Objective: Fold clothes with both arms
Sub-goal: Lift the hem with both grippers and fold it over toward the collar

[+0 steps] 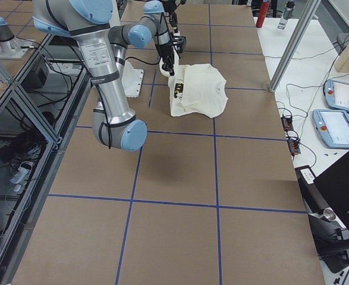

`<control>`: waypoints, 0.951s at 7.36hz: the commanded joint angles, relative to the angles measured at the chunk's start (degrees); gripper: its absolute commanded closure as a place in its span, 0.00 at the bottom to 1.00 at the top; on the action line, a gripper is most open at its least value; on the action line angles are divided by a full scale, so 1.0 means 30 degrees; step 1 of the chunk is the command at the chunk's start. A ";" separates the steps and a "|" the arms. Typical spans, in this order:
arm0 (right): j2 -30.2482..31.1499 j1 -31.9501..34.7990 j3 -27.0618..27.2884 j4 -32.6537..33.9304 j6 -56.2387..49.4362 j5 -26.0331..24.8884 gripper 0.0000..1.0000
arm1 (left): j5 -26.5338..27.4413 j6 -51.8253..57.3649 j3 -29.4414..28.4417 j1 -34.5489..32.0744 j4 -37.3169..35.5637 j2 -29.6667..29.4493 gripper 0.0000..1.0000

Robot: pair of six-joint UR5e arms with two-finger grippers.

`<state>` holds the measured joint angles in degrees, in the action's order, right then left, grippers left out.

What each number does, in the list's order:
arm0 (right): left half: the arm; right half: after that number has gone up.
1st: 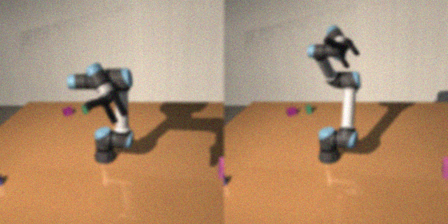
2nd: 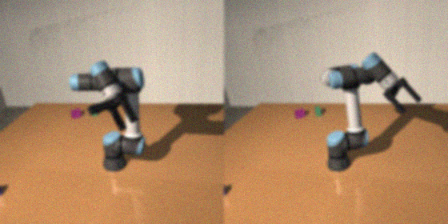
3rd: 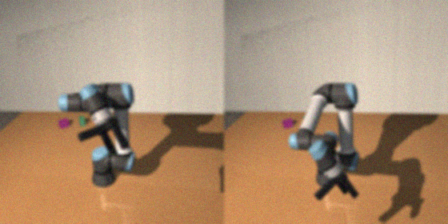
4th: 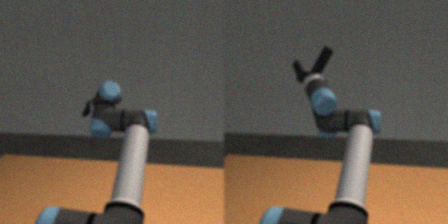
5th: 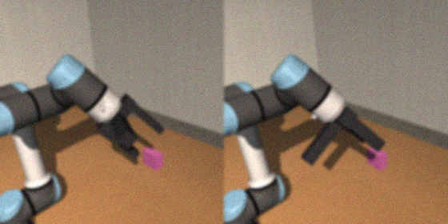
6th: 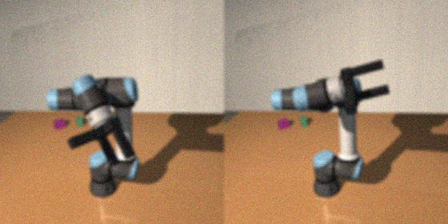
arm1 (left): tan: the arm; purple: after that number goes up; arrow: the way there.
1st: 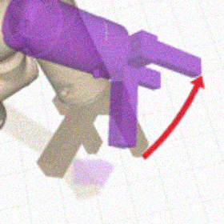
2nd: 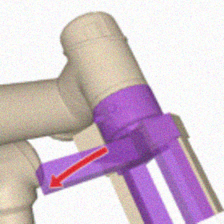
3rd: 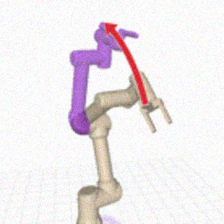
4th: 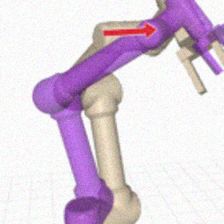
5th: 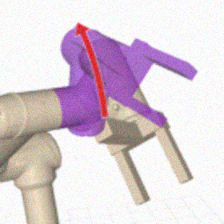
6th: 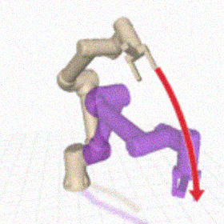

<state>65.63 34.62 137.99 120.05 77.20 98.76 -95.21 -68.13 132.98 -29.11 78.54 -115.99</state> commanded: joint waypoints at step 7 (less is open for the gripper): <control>-0.2920 0.2668 -1.7654 -1.4489 -0.1621 -0.0194 1.00 | 0.0097 0.3548 -1.6135 -0.3510 1.2220 -0.2820 1.00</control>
<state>57.71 42.72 90.51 81.97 72.38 98.50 -94.97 -58.30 89.59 -39.57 110.59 -124.18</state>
